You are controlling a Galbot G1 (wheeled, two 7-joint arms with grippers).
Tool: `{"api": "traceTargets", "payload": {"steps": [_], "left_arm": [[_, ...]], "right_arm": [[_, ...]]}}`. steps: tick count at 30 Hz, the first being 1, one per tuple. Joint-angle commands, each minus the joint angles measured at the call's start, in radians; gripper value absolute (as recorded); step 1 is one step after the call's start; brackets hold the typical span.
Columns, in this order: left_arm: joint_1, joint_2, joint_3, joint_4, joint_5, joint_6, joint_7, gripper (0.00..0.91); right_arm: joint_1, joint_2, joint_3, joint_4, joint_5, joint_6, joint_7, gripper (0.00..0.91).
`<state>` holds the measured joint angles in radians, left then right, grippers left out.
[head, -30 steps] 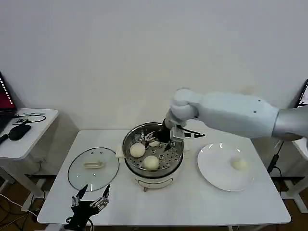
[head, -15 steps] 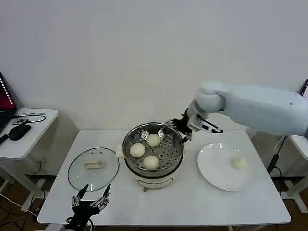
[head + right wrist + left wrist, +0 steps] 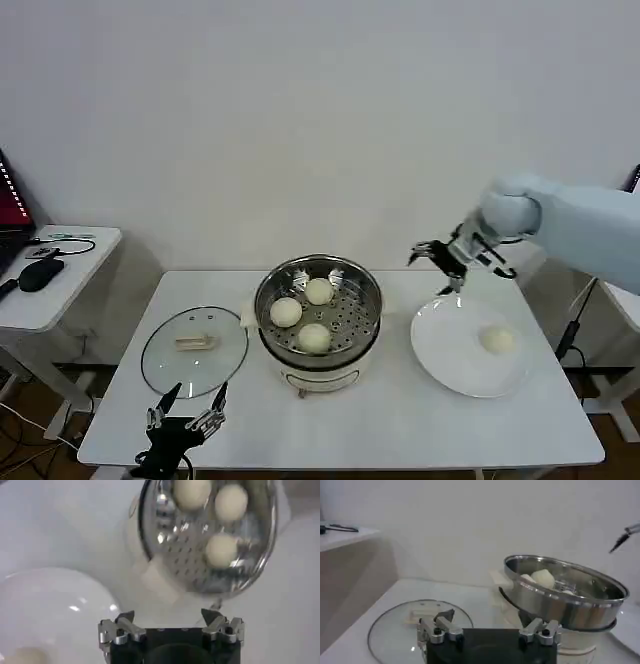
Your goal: Take steamed baozi put them in steamer then cover it.
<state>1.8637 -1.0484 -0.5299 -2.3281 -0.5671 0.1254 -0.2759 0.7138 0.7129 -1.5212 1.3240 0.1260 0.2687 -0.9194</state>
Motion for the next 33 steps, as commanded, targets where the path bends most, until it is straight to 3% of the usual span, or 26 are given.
{"api": "traceTargets", "payload": {"steps": [1, 13, 33], "left_arm": [[0.003, -0.001, 0.002, -0.004, 0.0, 0.001, -0.002, 0.907], [0.009, -0.009, 0.004, -0.017, -0.001, 0.005, -0.002, 0.907], [0.015, -0.007, -0.002, -0.02, -0.005, 0.013, -0.006, 0.907]], "right_arm": [[-0.043, -0.077, -0.04, -0.115, 0.045, -0.023, -0.043, 0.907], [-0.201, -0.063, 0.043, -0.304, 0.019, -0.002, -0.082, 0.907], [-0.47, 0.062, 0.312, -0.592, -0.154, 0.084, -0.123, 0.907]]}}
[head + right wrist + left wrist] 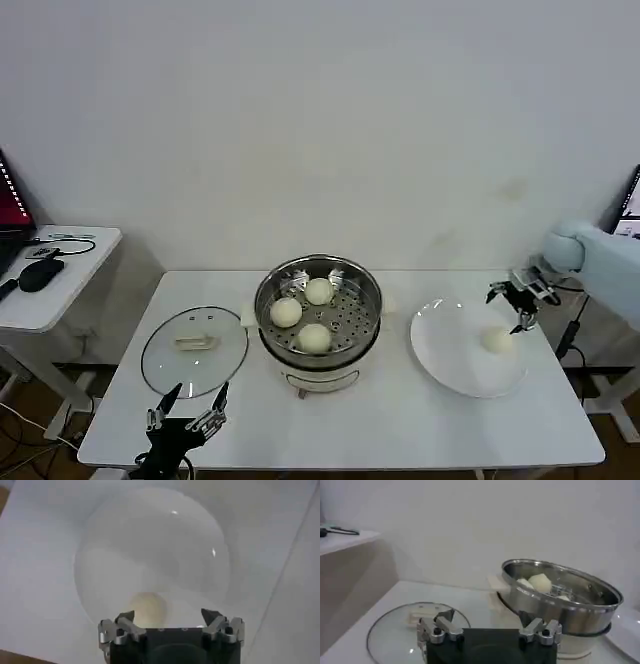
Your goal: Take steamed baozi put them in steamer then cover it.
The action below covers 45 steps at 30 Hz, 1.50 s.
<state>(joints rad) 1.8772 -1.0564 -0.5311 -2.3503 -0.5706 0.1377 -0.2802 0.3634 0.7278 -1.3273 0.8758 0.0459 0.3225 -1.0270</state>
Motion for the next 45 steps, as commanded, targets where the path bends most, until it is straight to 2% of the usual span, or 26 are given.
{"api": "traceTargets", "payload": {"steps": [1, 10, 19, 26, 27, 28, 31, 38, 45], "left_arm": [[0.002, 0.0, -0.001, 0.003, -0.002, 0.001, -0.001, 0.907], [-0.001, 0.001, -0.001, 0.008, -0.005, 0.002, -0.001, 0.907], [-0.001, 0.001, -0.003, 0.004, -0.005, 0.004, -0.002, 0.907], [0.005, 0.001, -0.006, -0.003, -0.005, 0.004, -0.003, 0.907], [0.006, 0.001, -0.006, -0.005, -0.005, 0.004, -0.004, 0.907], [0.007, 0.001, -0.007, -0.008, -0.004, 0.005, -0.004, 0.907], [0.01, 0.0, -0.009, -0.013, -0.005, 0.005, -0.004, 0.907], [0.018, -0.001, -0.01, -0.015, -0.004, 0.005, -0.005, 0.907], [0.018, -0.003, -0.01, -0.02, -0.004, 0.005, -0.007, 0.907]], "right_arm": [[-0.13, 0.053, 0.129, -0.159, -0.076, 0.031, -0.016, 0.907], [-0.194, 0.1, 0.223, -0.252, -0.147, 0.067, -0.022, 0.907], [-0.228, 0.117, 0.264, -0.287, -0.164, 0.078, -0.03, 0.907], [-0.254, 0.13, 0.314, -0.315, -0.185, 0.089, -0.017, 0.907], [-0.256, 0.131, 0.316, -0.316, -0.189, 0.09, -0.016, 0.846], [-0.26, 0.132, 0.324, -0.32, -0.189, 0.089, -0.015, 0.725], [-0.265, 0.134, 0.336, -0.322, -0.191, 0.094, -0.005, 0.725], [-0.26, 0.129, 0.33, -0.314, -0.175, 0.096, -0.002, 0.725], [-0.201, 0.105, 0.251, -0.262, -0.105, 0.081, -0.018, 0.725]]}}
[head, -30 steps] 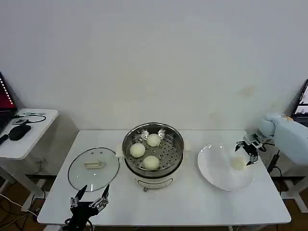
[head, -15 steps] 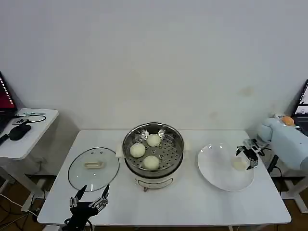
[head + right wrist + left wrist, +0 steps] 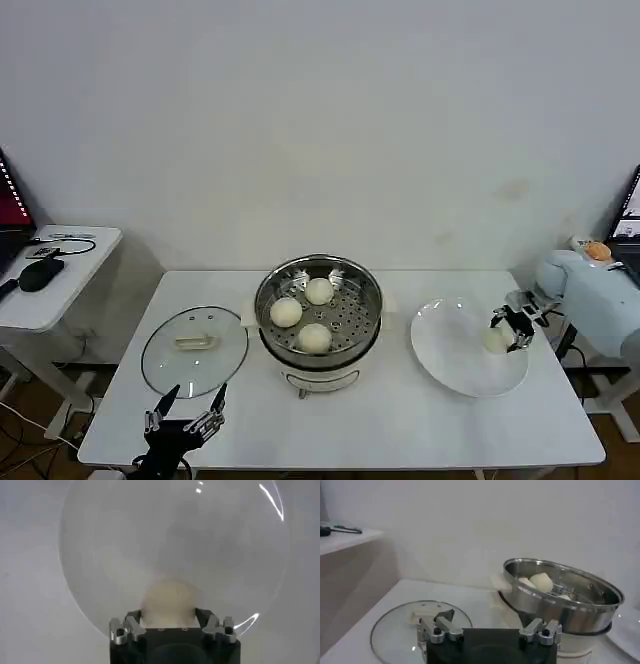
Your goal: Take steamed baozi put them in steamer then cover it.
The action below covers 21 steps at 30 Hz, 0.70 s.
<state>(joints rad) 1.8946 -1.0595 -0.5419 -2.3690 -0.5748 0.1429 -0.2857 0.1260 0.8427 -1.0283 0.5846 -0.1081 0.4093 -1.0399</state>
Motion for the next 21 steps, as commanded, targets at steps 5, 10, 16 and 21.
{"api": "traceTargets", "payload": {"steps": [5, 10, 16, 21], "left_arm": [[-0.002, -0.003, 0.003, -0.003, 0.0, 0.0, -0.003, 0.907], [-0.001, 0.001, 0.0, -0.003, -0.001, 0.0, -0.007, 0.907], [-0.008, 0.002, 0.009, 0.0, 0.0, 0.003, -0.013, 0.907], [-0.004, 0.005, 0.016, 0.002, -0.001, 0.004, -0.018, 0.907]], "right_arm": [[0.093, -0.038, -0.123, 0.09, 0.122, -0.024, -0.011, 0.715], [0.208, -0.09, -0.27, 0.225, 0.281, -0.078, -0.009, 0.725], [0.429, -0.121, -0.485, 0.413, 0.514, -0.173, 0.03, 0.725], [0.599, -0.121, -0.661, 0.609, 0.68, -0.245, 0.106, 0.725]]}}
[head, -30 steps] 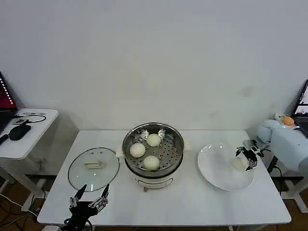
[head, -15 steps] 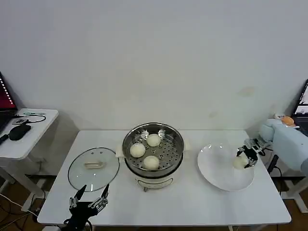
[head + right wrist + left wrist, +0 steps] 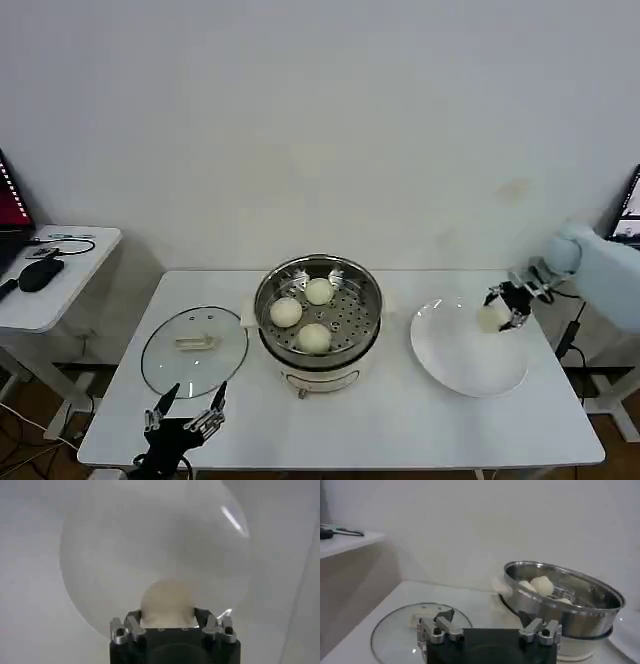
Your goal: Take steamed baozi put them in steamer then cover it.
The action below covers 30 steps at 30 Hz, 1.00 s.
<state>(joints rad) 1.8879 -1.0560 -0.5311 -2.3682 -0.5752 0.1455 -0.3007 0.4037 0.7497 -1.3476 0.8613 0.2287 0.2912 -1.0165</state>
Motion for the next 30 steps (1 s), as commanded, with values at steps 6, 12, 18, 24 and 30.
{"api": "traceTargets", "payload": {"steps": [6, 12, 18, 24, 30], "left_arm": [[0.002, 0.007, 0.01, 0.0, -0.001, 0.001, -0.007, 0.907], [-0.004, 0.012, 0.016, 0.004, 0.0, 0.003, -0.013, 0.907], [-0.009, 0.019, 0.013, 0.01, 0.0, 0.003, -0.019, 0.907], [-0.022, 0.022, 0.014, 0.009, -0.001, 0.005, -0.023, 0.907], [-0.036, 0.024, 0.01, 0.01, -0.016, 0.009, -0.032, 0.907]], "right_arm": [[0.505, 0.014, -0.505, 0.498, 0.5, -0.206, 0.178, 0.725], [0.634, 0.072, -0.627, 0.604, 0.582, -0.277, 0.254, 0.736], [0.683, 0.117, -0.65, 0.688, 0.628, -0.365, 0.325, 0.736], [0.723, 0.174, -0.665, 0.75, 0.705, -0.413, 0.336, 0.736], [0.726, 0.246, -0.66, 0.774, 0.761, -0.507, 0.384, 0.736]]}}
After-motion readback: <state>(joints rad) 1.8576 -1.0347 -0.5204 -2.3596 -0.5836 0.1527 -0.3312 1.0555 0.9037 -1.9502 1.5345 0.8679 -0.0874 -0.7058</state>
